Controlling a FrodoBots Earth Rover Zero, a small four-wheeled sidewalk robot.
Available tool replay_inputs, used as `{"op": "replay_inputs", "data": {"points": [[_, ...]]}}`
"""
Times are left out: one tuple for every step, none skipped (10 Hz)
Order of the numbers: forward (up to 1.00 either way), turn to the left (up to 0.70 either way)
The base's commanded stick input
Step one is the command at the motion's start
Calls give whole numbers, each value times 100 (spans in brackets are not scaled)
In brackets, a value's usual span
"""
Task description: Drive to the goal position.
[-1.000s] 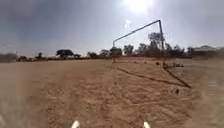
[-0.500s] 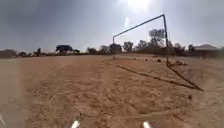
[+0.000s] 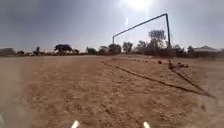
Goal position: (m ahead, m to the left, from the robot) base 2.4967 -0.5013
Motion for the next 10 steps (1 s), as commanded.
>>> {"op": "replay_inputs", "data": {"points": [[70,0],[70,0],[70,0],[70,0],[70,0],[70,0],[70,0],[70,0],[70,0],[70,0]]}}
